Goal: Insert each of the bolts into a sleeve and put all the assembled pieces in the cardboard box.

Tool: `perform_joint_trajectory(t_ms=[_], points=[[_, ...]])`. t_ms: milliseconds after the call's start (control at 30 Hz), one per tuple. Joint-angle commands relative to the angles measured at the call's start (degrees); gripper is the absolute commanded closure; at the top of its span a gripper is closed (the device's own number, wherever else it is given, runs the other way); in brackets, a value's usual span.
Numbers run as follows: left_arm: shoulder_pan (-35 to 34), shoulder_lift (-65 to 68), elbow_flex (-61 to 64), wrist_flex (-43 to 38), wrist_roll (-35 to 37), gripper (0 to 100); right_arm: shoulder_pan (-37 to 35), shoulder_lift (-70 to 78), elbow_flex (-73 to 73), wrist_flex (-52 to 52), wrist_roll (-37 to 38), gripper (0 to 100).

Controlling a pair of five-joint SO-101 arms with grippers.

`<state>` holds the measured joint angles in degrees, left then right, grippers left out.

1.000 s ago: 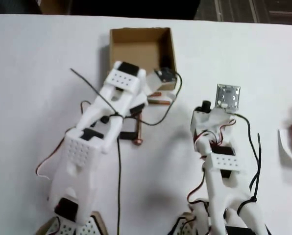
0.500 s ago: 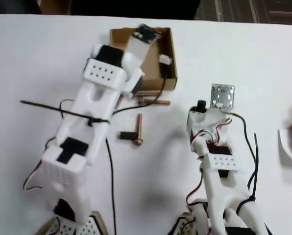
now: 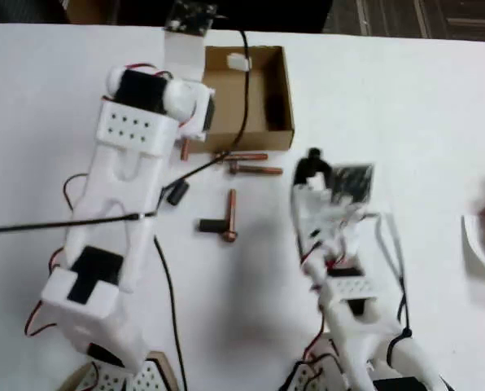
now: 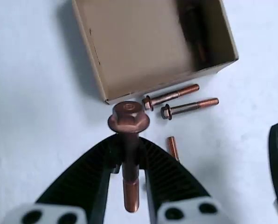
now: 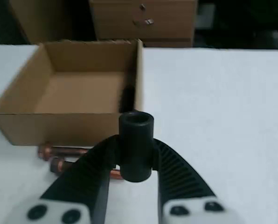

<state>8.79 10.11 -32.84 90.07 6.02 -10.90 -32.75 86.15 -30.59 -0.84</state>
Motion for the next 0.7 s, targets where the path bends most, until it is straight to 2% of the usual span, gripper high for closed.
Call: perform_joint_trajectory(t_ms=[0, 100, 167, 367, 400, 533, 667], points=[[-0.88, -6.59, 1.63, -4.22, 0.35, 97, -3.21, -2.33, 1.93, -9.89, 0.0, 97.8], [-0.88, -10.99, 10.68, -11.43, 0.35, 97, -3.3, -2.33, 1.85, -9.8, -0.26, 97.8], [-0.79, -16.26, 20.88, -20.84, 0.35, 97, -3.47, -2.33, 1.85, -9.98, -0.35, 97.8], [-0.44, -42.29, 62.64, -61.89, 0.53, 97, -5.14, -2.24, 1.93, -10.24, -0.44, 97.8], [-0.44, -46.07, 67.3, -65.93, 0.62, 97, -5.93, -2.24, 2.11, -10.24, -0.44, 97.8], [-0.88, -51.6, 73.1, -67.78, 4.66, 97, -8.4, -2.24, 2.29, -11.21, -0.44, 97.8], [-0.26, -52.4, 73.27, -75.25, 6.07, 97, -9.36, -2.24, 7.3, -23.08, -0.26, 97.8]])
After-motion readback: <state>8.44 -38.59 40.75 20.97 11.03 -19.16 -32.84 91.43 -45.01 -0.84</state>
